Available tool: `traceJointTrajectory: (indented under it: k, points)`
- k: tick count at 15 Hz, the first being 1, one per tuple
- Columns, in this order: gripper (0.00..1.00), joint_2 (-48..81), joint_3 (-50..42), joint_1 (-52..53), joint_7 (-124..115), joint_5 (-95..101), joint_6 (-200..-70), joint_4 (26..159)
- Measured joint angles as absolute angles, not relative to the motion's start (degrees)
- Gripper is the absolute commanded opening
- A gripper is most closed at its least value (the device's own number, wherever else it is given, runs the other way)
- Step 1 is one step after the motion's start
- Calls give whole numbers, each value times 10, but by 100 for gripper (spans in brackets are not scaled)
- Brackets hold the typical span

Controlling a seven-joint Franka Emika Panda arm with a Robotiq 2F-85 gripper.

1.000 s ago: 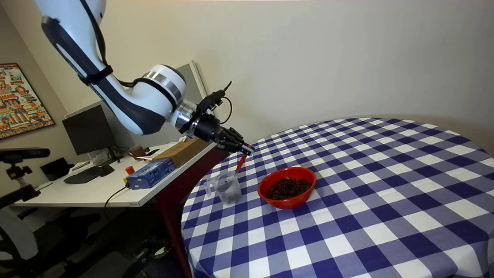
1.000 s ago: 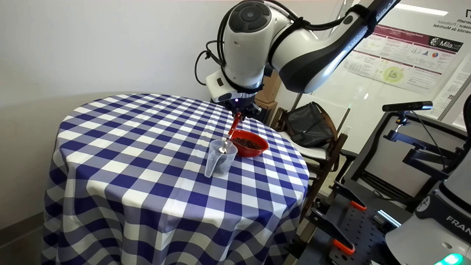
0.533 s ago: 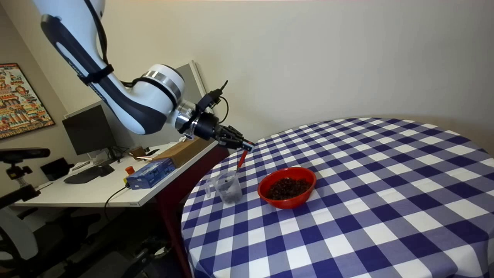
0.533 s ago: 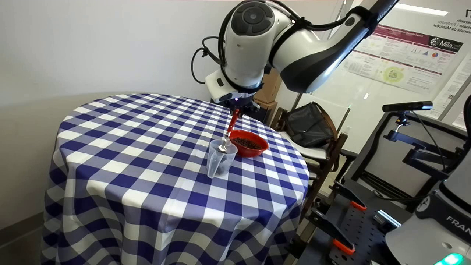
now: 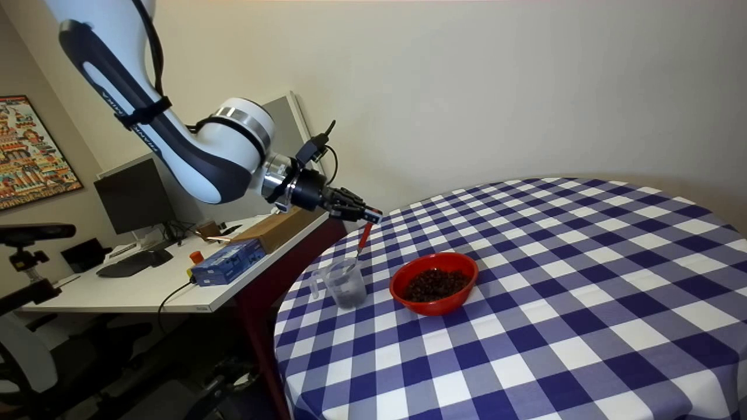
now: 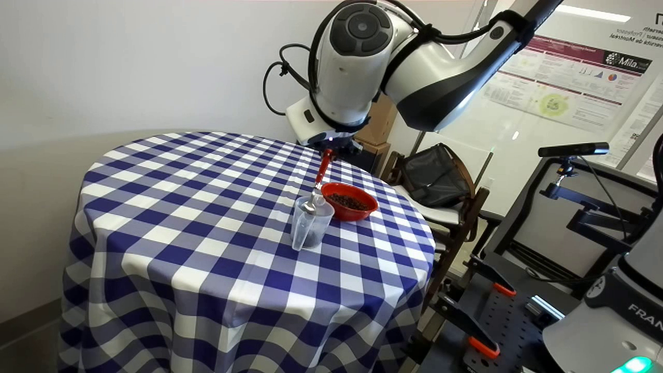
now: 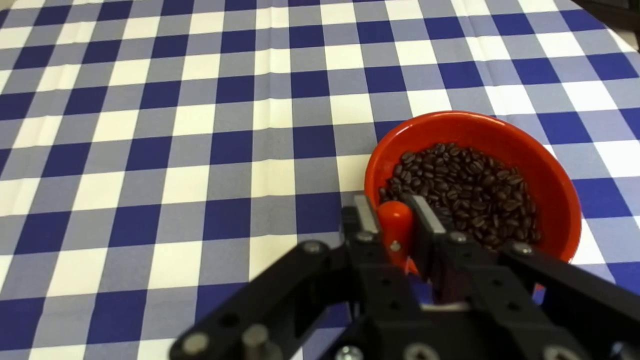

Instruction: Put a spoonful of the contents of the bowl into the jug

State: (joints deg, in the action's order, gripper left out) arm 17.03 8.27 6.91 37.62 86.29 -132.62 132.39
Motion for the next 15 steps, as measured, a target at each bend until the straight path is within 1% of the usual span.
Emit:
traceJointTrajectory:
  k: [15]
  points:
    - [5, 165, 86, 75, 304, 991, -1326, 1334]
